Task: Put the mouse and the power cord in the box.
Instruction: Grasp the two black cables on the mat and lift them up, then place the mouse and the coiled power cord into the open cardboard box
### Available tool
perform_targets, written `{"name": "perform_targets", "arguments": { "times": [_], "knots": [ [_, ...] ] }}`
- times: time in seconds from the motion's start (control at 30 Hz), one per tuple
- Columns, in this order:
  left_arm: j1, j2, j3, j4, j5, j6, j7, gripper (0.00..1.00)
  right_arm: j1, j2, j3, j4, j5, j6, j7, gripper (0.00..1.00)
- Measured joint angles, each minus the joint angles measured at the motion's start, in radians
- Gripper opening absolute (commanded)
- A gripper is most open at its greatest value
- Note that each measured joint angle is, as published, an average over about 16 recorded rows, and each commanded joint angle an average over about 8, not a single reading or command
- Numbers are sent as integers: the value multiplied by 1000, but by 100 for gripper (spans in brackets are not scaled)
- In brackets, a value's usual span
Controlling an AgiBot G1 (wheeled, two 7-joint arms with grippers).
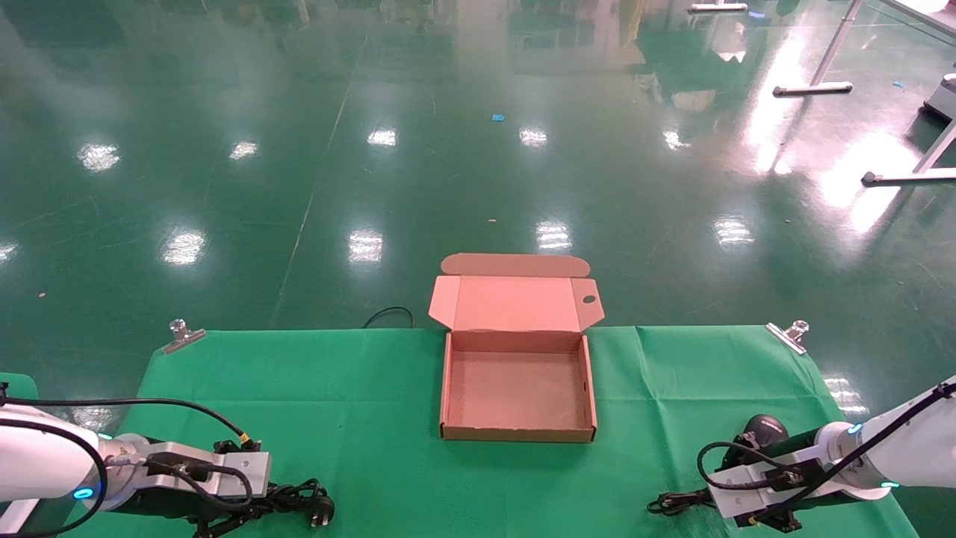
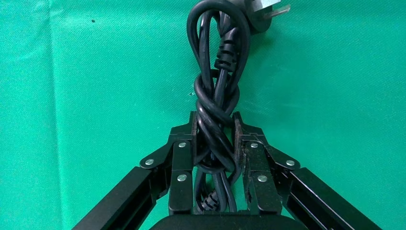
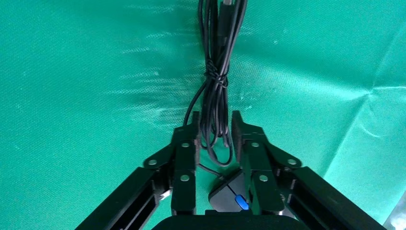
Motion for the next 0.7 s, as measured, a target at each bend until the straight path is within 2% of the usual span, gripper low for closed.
{"name": "perform_targets", "arguments": {
  "times": [0.4,0.7],
  "knots": [
    [-5,-11,-8,6,-10,29,-7,0,9,7,3,0,4,-15,0,0],
    [-42,-75,-57,54,-79,193,-47,0,72,59,21,17,30,-88,-10,0]
  ]
}}
